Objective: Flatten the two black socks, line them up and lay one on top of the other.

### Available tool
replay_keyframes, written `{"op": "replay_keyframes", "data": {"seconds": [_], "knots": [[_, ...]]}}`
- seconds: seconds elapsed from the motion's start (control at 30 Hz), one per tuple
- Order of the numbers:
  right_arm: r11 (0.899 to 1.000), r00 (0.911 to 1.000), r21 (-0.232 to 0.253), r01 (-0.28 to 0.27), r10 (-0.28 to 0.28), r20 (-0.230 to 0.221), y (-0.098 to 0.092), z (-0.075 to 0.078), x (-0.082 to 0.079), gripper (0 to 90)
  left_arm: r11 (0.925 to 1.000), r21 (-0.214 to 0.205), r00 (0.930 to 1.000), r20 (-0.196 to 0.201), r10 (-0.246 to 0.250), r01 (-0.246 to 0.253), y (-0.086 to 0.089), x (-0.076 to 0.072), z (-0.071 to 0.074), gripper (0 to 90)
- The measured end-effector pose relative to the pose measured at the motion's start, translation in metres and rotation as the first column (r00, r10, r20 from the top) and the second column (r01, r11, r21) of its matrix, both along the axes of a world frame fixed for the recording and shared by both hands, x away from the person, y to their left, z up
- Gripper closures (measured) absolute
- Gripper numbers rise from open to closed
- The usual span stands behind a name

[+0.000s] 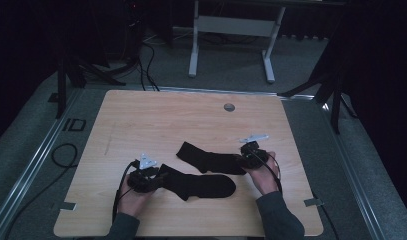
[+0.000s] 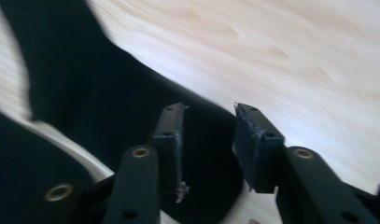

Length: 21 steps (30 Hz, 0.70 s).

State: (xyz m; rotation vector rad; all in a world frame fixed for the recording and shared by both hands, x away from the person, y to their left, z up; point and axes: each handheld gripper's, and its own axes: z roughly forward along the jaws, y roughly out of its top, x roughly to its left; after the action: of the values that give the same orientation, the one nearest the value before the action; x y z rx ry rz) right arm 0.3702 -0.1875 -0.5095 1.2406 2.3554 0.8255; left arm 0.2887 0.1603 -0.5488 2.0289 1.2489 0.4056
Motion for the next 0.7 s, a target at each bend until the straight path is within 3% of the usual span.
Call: {"op": "replay_keyframes", "data": {"seconds": [0.07,0.13,0.23,0.27,0.33,0.43,0.63,0.7], "knots": [[0.997,0.9975,0.026,-0.07,0.07,0.0,0.014,0.002,0.003,57.2,1.0,-0.005,1.0,0.002,0.004,-0.004,0.001,0.0,0.0,56.9],[0.985,0.9868,0.081,-0.154,0.157,-0.039,0.029,0.002,0.007,55.0,1.0,-0.005,1.0,0.002,0.003,-0.002,0.002,0.0,0.001,56.9],[0.97,0.9705,0.067,-0.232,0.236,-0.051,0.052,-0.003,0.013,53.9,1.0,-0.005,0.9999,0.008,0.007,-0.007,0.003,-0.001,0.001,57.7],[0.97,0.9705,0.067,-0.232,0.236,-0.051,0.052,-0.003,0.013,53.9,1.0,-0.005,0.9999,0.008,0.007,-0.007,0.003,-0.001,0.001,57.8],[0.959,0.9579,0.056,-0.277,0.28,-0.064,0.069,-0.008,0.018,53.1,0.9999,-0.01,0.9999,0.01,0.01,-0.01,0.004,-0.001,0.001,57.7],[0.951,0.9484,0.035,-0.307,0.308,-0.073,0.084,-0.013,0.024,52.1,0.9997,-0.017,0.9998,0.011,0.018,-0.018,0.004,-0.001,0.002,57.7],[0.938,0.9338,0.0,-0.347,0.345,-0.094,0.108,-0.02,0.036,49.2,0.9998,-0.013,0.9998,0.01,0.014,-0.014,0.003,0.0,0.001,57.5],[0.937,0.9331,-0.018,-0.348,0.344,-0.104,0.115,-0.023,0.039,48.4,0.9999,-0.011,0.9998,0.013,0.013,-0.013,0.004,0.0,0.002,57.5]]}}
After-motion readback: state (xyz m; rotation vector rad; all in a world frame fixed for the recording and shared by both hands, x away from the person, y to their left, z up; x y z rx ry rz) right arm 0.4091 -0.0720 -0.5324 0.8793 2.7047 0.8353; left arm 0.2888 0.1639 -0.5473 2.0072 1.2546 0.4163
